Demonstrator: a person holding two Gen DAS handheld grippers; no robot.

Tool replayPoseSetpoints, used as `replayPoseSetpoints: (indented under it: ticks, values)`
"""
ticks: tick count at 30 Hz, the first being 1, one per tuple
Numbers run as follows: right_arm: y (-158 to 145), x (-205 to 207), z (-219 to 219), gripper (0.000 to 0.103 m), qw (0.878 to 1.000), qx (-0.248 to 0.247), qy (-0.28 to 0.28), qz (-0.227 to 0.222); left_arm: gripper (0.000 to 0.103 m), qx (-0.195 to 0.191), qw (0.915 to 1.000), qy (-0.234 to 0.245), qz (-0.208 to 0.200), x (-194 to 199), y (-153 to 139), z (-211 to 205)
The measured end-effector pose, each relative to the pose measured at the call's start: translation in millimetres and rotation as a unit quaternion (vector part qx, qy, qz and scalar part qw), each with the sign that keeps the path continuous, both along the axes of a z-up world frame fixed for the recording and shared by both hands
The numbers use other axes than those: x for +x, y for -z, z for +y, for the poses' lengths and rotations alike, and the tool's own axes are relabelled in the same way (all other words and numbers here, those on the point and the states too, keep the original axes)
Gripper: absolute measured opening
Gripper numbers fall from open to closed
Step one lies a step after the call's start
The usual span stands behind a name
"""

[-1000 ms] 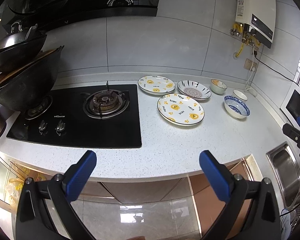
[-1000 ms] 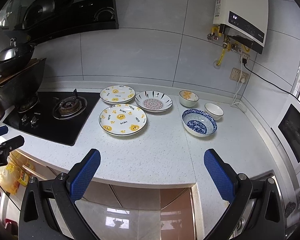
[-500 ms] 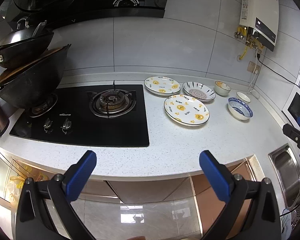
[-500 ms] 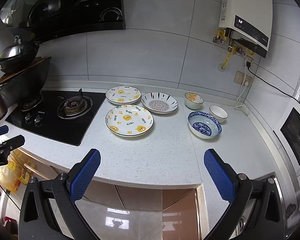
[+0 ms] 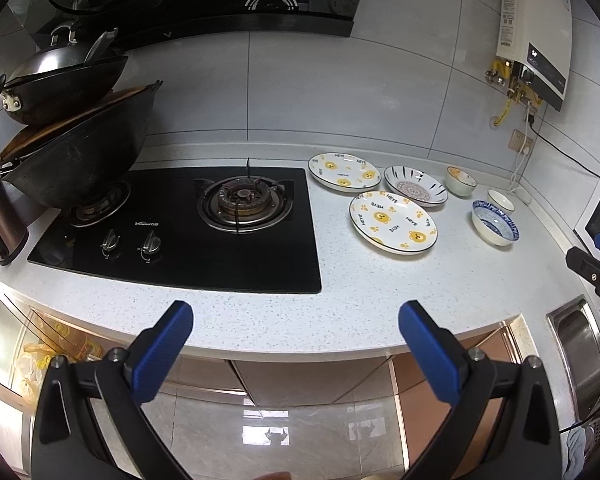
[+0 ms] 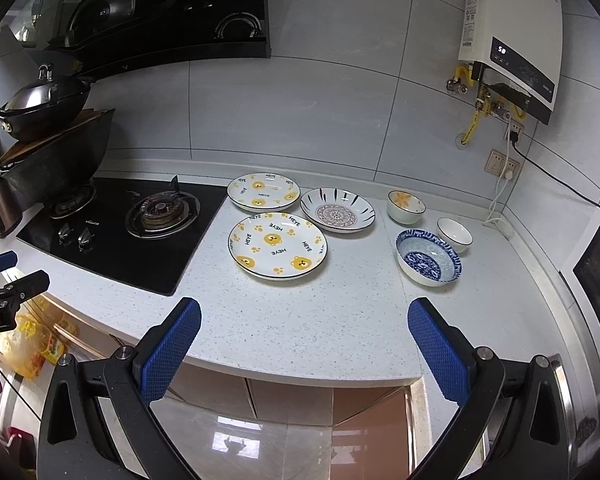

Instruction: Organize plates and bowls

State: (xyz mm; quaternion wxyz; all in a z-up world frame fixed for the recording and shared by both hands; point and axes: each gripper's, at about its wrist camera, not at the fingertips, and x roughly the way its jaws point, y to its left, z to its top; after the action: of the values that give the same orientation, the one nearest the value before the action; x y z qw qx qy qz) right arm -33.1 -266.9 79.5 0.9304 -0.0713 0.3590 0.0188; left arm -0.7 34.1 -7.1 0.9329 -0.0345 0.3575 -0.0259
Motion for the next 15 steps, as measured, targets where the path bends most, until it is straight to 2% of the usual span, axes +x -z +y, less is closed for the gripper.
replayPoseSetpoints:
  ticks: [10, 15]
  values:
    - [4.9, 8.0, 6.0, 0.102, 1.0, 0.002, -0.014, 0.003, 0.103, 0.0, 1.0, 0.006, 0.0, 3.0, 5.5, 3.6]
    - [19.4, 32.1, 1.9, 0.102, 0.999, 0.018, -0.027, 0.019, 0.103, 0.0, 0.9998, 0.019, 0.002, 18.7, 8.9, -9.0]
